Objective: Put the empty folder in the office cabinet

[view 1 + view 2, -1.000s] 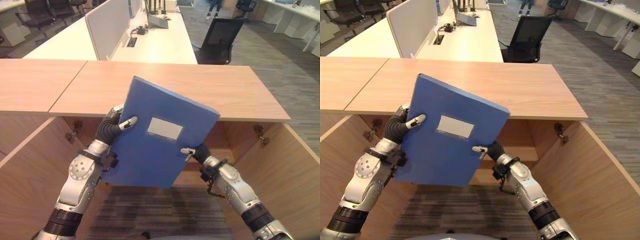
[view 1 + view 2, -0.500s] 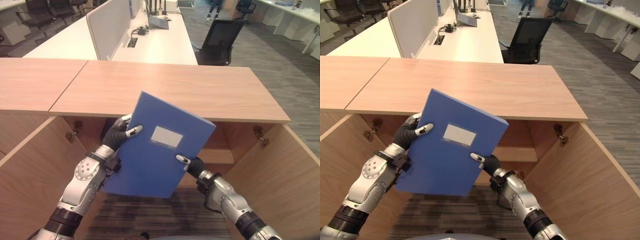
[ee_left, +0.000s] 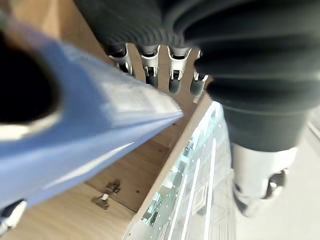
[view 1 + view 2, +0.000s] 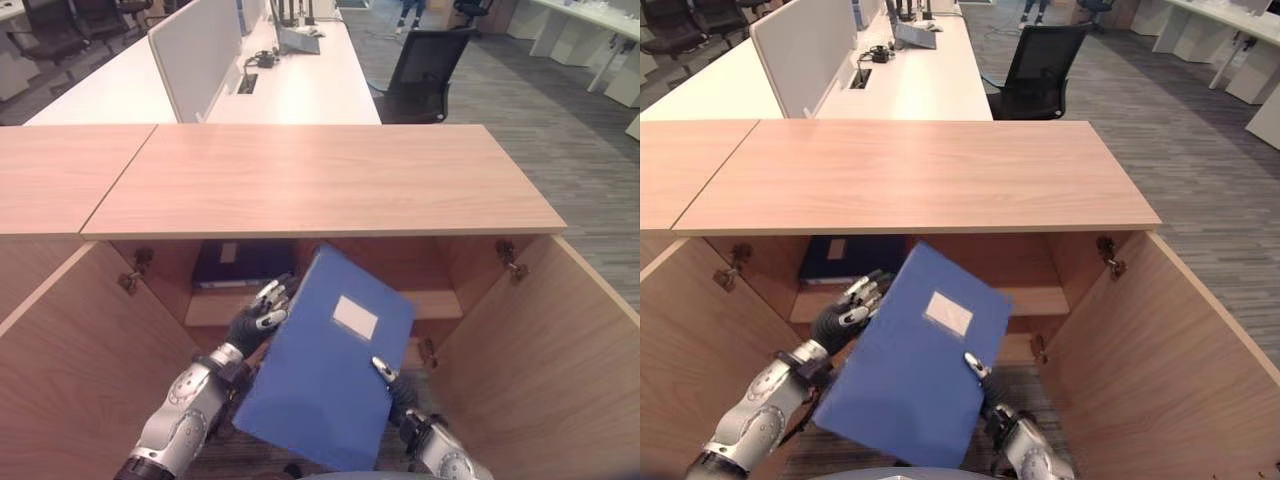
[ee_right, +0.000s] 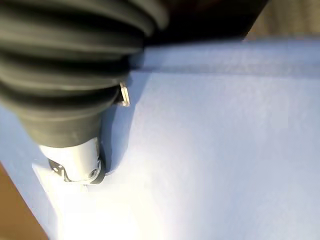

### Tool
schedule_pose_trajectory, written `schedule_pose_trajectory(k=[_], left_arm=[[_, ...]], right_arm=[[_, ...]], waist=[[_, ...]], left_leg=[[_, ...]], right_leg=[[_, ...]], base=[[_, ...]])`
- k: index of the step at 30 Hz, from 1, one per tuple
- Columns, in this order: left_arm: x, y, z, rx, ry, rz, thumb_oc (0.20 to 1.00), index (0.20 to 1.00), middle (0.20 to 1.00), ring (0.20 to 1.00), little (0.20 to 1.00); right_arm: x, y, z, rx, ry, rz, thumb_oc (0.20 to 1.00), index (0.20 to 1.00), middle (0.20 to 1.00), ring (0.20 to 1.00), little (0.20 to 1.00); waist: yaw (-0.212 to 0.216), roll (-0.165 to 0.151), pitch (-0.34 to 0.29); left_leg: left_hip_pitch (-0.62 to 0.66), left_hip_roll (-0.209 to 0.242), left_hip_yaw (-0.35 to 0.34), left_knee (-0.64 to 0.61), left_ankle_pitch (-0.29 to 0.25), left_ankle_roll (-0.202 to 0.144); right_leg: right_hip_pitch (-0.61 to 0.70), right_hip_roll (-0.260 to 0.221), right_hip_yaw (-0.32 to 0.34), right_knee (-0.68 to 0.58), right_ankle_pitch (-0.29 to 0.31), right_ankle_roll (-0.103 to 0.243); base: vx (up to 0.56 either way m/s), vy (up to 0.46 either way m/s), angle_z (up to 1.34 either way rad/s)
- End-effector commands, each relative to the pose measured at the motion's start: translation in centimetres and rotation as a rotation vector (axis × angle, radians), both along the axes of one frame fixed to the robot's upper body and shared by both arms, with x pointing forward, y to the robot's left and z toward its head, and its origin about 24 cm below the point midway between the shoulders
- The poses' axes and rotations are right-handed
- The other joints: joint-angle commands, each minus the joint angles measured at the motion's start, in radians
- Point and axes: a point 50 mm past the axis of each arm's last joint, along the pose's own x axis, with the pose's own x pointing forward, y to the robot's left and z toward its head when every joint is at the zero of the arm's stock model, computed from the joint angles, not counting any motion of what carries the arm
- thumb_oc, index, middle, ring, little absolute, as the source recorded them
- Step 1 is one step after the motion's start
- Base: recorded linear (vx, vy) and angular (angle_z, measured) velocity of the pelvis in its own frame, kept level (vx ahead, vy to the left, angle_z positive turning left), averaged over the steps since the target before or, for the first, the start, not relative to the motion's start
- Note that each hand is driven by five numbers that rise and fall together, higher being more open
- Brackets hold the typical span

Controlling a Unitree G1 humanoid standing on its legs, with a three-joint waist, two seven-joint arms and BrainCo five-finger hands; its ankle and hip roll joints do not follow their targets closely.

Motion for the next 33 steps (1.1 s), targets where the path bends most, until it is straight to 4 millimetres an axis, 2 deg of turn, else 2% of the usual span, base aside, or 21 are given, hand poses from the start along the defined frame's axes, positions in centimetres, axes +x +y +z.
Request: schedule_pose_trajectory(k=[1, 6, 7, 9, 10, 11, 12, 14, 15, 16, 19, 20, 22, 23, 24, 25, 26, 27, 29, 32, 33], left_arm=[[1.3, -0.4, 2.9, -0.137, -0.139, -0.028, 1.000, 1.000, 1.000, 1.000, 1.000], [0.2, 1.0, 1.2, -0.070, -0.062, -0.007, 1.000, 1.000, 1.000, 1.000, 1.000], [-0.2, 1.7, 0.1, -0.026, -0.017, 0.014, 1.000, 1.000, 1.000, 1.000, 1.000], [-0.3, 1.8, -0.3, -0.013, 0.002, 0.018, 1.000, 1.000, 1.000, 1.000, 1.000], [-0.7, 2.6, -1.4, 0.052, 0.048, 0.038, 1.000, 1.000, 1.000, 1.000, 1.000], [-0.7, 2.6, -1.4, 0.052, 0.047, 0.038, 1.000, 1.000, 1.000, 1.000, 1.000], [-1.0, 3.2, -2.3, 0.117, 0.083, 0.051, 1.000, 1.000, 1.000, 1.000, 1.000], [-2.0, 5.1, -4.5, 0.273, 0.185, 0.111, 1.000, 1.000, 1.000, 1.000, 1.000], [-2.0, 5.1, -4.5, 0.273, 0.184, 0.111, 1.000, 1.000, 1.000, 1.000, 1.000], [-2.7, 6.1, -6.2, 0.358, 0.262, 0.178, 1.000, 1.000, 1.000, 1.000, 1.000], [-4.4, 6.9, -9.2, 0.366, 0.420, 0.327, 1.000, 1.000, 1.000, 1.000, 1.000], [-4.4, 6.9, -9.2, 0.366, 0.420, 0.327, 1.000, 1.000, 1.000, 1.000, 1.000], [-5.2, 6.9, -10.7, 0.355, 0.503, 0.406, 1.000, 1.000, 1.000, 1.000, 1.000], [-5.5, 6.7, -11.2, 0.343, 0.533, 0.436, 1.000, 1.000, 1.000, 1.000, 1.000], [-6.2, 6.5, -12.0, 0.340, 0.582, 0.473, 1.000, 1.000, 1.000, 1.000, 1.000], [-6.8, 6.4, -12.9, 0.335, 0.638, 0.496, 1.000, 1.000, 1.000, 1.000, 1.000], [-6.8, 6.4, -12.9, 0.335, 0.638, 0.496, 1.000, 1.000, 1.000, 1.000, 1.000], [-8.0, 5.8, -14.0, 0.312, 0.712, 0.523, 1.000, 1.000, 1.000, 1.000, 1.000], [-9.9, 5.5, -15.6, 0.328, 0.829, 0.532, 1.000, 1.000, 1.000, 1.000, 1.000], [-13.0, 5.4, -17.4, 0.365, 1.002, 0.543, 1.000, 1.000, 1.000, 1.000, 1.000], [-14.5, 5.6, -17.9, 0.398, 1.086, 0.551, 1.000, 1.000, 1.000, 1.000, 1.000]], right_arm=[[2.6, 0.7, 1.5, 0.114, -0.081, -0.076, 0.200, 0.200, 0.200, 0.200, 0.200], [1.2, -1.2, -0.2, 0.084, 0.015, -0.183, 0.200, 0.200, 0.200, 0.200, 0.200], [0.7, -1.9, -1.1, 0.054, 0.073, -0.216, 0.200, 0.200, 0.200, 0.200, 0.200], [0.4, -2.2, -1.5, 0.044, 0.101, -0.227, 0.200, 0.200, 0.200, 0.200, 0.200], [0.1, -2.5, -1.9, 0.024, 0.135, -0.234, 0.200, 0.200, 0.200, 0.200, 0.200], [0.2, -2.5, -1.9, 0.024, 0.134, -0.234, 0.200, 0.200, 0.200, 0.200, 0.200], [0.2, -2.7, -2.0, 0.010, 0.142, -0.233, 0.200, 0.200, 0.200, 0.200, 0.200], [0.8, -2.9, -1.9, -0.028, 0.139, -0.228, 0.200, 0.200, 0.200, 0.200, 0.200], [0.9, -3.0, -1.9, -0.028, 0.139, -0.228, 0.200, 0.200, 0.200, 0.200, 0.200], [2.3, -3.0, -1.2, -0.050, 0.101, -0.222, 0.200, 0.200, 0.200, 0.200, 0.200], [5.0, -2.5, 0.6, -0.069, 0.011, -0.205, 0.200, 0.200, 0.200, 0.200, 0.200], [5.0, -2.5, 0.6, -0.070, 0.011, -0.205, 0.200, 0.200, 0.200, 0.200, 0.200], [6.7, -2.3, 2.3, -0.069, -0.076, -0.197, 0.200, 0.200, 0.200, 0.200, 0.200], [7.5, -2.2, 3.3, -0.066, -0.122, -0.191, 0.200, 0.200, 0.200, 0.200, 0.200], [8.5, -2.1, 4.6, -0.060, -0.185, -0.183, 0.200, 0.200, 0.200, 0.200, 0.200], [8.5, -2.2, 4.8, -0.056, -0.196, -0.195, 0.200, 0.200, 0.200, 0.200, 0.200], [8.5, -2.2, 4.8, -0.056, -0.196, -0.195, 0.200, 0.200, 0.200, 0.200, 0.200], [8.4, -2.3, 4.9, -0.051, -0.203, -0.199, 0.200, 0.200, 0.200, 0.200, 0.200], [8.3, -2.3, 4.9, -0.057, -0.206, -0.179, 0.200, 0.200, 0.200, 0.200, 0.200], [7.6, -2.4, 4.4, -0.084, -0.193, -0.133, 0.200, 0.200, 0.200, 0.200, 0.200], [7.3, -2.6, 4.0, -0.110, -0.182, -0.107, 0.200, 0.200, 0.200, 0.200, 0.200]], waist=[[0.004, -0.022, 0.009], [-0.003, -0.020, 0.002], [-0.005, -0.016, 0.002], [-0.006, -0.015, 0.002], [-0.008, -0.010, 0.005], [-0.008, -0.011, 0.003], [-0.009, -0.008, 0.004], [-0.007, 0.003, 0.010], [-0.007, 0.002, 0.007], [-0.007, 0.014, 0.030], [-0.001, 0.032, 0.066], [0.000, 0.032, 0.066], [-0.003, 0.037, 0.079], [-0.004, 0.043, 0.088], [-0.013, 0.047, 0.101], [-0.017, 0.044, 0.099], [-0.017, 0.045, 0.099], [-0.019, 0.040, 0.089], [-0.023, 0.044, 0.078], [-0.033, 0.046, 0.059], [-0.036, 0.044, 0.053]], left_leg=[[-0.026, -0.053, -0.033, 0.004, -0.100, 0.047], [-0.031, -0.061, -0.030, 0.004, -0.104, 0.052], [-0.031, -0.065, -0.029, 0.004, -0.105, 0.054], [-0.033, -0.067, -0.028, 0.004, -0.106, 0.055], [-0.027, -0.069, -0.028, 0.004, -0.111, 0.057], [-0.031, -0.071, -0.028, 0.004, -0.109, 0.058], [-0.031, -0.072, -0.027, 0.004, -0.108, 0.059], [-0.027, -0.077, -0.032, 0.004, -0.113, 0.068], [-0.032, -0.079, -0.031, 0.004, -0.110, 0.068], [-0.022, -0.078, -0.035, 0.004, -0.110, 0.078], [-0.016, -0.063, -0.011, 0.004, -0.113, 0.087], [-0.017, -0.063, -0.011, 0.004, -0.113, 0.087], [-0.019, -0.043, 0.003, 0.004, -0.109, 0.079], [-0.024, -0.033, 0.008, 0.004, -0.104, 0.073], [-0.030, -0.023, 0.011, 0.004, -0.098, 0.064], [-0.031, -0.021, 0.004, 0.004, -0.097, 0.057], [-0.031, -0.021, 0.003, 0.004, -0.098, 0.057], [-0.030, -0.020, -0.003, 0.004, -0.101, 0.051], [-0.031, -0.005, -0.009, 0.004, -0.098, 0.040], [-0.019, 0.032, -0.016, 0.004, -0.103, 0.018], [-0.008, 0.063, -0.007, 0.008, -0.102, -0.001]], right_leg=[[-0.042, -0.099, -0.077, 0.072, 0.069, 0.073], [-0.045, -0.102, -0.072, 0.066, 0.084, 0.080], [-0.046, -0.103, -0.068, 0.067, 0.087, 0.081], [-0.048, -0.104, -0.067, 0.066, 0.091, 0.082], [-0.045, -0.105, -0.063, 0.072, 0.093, 0.083], [-0.048, -0.106, -0.063, 0.070, 0.095, 0.083], [-0.052, -0.110, -0.062, 0.077, 0.098, 0.084], [-0.067, -0.121, -0.049, 0.140, 0.081, 0.077], [-0.072, -0.123, -0.048, 0.139, 0.083, 0.077], [-0.105, -0.134, -0.025, 0.231, 0.085, 0.064], [-0.183, -0.138, -0.042, 0.357, 0.074, 0.038], [-0.185, -0.138, -0.041, 0.359, 0.073, 0.038], [-0.218, -0.101, -0.063, 0.354, 0.035, 0.017], [-0.245, -0.069, -0.063, 0.340, 0.021, 0.010], [-0.284, -0.015, -0.057, 0.299, 0.001, 0.003], [-0.270, 0.004, -0.048, 0.257, -0.007, 0.006], [-0.268, 0.005, -0.049, 0.256, -0.007, 0.006], [-0.251, 0.029, -0.043, 0.216, -0.012, -0.010], [-0.241, 0.045, -0.051, 0.198, -0.018, -0.021], [-0.217, 0.079, -0.061, 0.169, -0.036, -0.039], [-0.200, 0.102, -0.061, 0.157, -0.051, -0.053]], base=[[0.00, 0.041, -0.02], [0.01, 0.053, -0.02], [0.01, 0.052, -0.03], [0.01, 0.051, -0.02], [0.01, 0.037, -0.03], [0.02, 0.060, -0.04], [0.02, 0.066, -0.05], [0.02, 0.079, -0.02], [-0.01, 0.088, 0.00], [-0.03, 0.088, -0.03], [-0.01, 0.067, -0.22], [0.02, -0.011, -0.45], [0.02, -0.070, -0.34], [0.05, -0.157, -0.20], [0.10, -0.203, -0.18], [0.10, -0.162, -0.27], [0.18, -0.181, -0.08], [0.18, -0.180, 0.18], [0.22, -0.219, 0.38], [0.23, -0.242, 0.07], [0.25, -0.294, 0.08]])
